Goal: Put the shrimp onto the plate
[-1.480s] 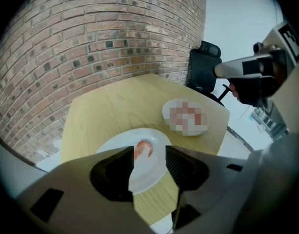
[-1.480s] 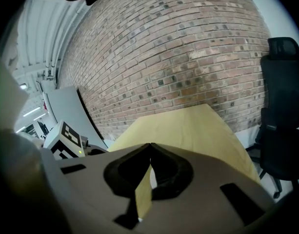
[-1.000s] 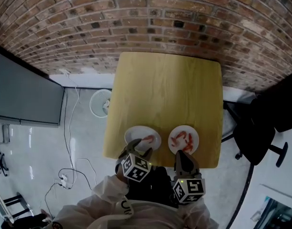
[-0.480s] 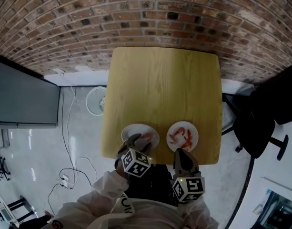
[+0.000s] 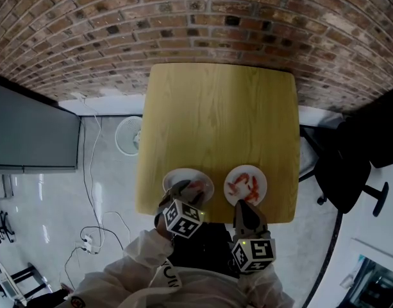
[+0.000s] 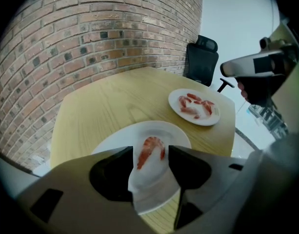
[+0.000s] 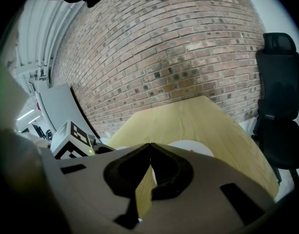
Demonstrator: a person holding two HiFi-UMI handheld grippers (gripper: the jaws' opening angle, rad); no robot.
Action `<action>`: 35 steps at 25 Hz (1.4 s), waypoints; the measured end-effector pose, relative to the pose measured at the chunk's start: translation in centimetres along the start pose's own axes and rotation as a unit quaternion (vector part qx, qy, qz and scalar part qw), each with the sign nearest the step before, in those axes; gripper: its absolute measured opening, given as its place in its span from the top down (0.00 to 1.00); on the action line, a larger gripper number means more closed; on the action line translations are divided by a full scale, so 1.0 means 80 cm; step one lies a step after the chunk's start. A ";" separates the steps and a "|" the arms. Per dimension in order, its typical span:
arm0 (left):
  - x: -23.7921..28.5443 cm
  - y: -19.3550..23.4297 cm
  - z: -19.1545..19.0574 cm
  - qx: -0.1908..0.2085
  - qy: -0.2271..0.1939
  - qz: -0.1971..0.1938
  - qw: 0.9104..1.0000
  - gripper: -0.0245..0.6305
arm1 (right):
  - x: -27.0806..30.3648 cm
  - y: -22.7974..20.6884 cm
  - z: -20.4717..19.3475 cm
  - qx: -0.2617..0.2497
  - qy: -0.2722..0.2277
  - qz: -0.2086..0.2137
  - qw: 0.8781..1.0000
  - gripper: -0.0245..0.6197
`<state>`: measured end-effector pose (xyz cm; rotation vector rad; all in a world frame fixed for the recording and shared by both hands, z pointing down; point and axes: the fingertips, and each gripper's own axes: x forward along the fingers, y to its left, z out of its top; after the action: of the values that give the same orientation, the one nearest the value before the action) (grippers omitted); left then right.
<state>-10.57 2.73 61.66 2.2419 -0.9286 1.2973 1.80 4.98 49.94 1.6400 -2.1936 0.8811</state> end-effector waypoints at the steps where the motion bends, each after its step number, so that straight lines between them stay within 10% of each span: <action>1: 0.000 0.000 0.000 -0.002 0.000 -0.002 1.000 0.61 | 0.001 0.000 0.000 0.000 0.000 0.000 1.000 0.93; 35: -0.002 -0.002 -0.006 -0.034 -0.023 -0.019 0.999 0.72 | 0.001 0.004 -0.007 -0.001 0.003 -0.003 1.000 0.93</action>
<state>-10.83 3.17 61.77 2.2346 -0.9276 1.1858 1.40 5.34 50.35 1.6396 -2.1843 0.8801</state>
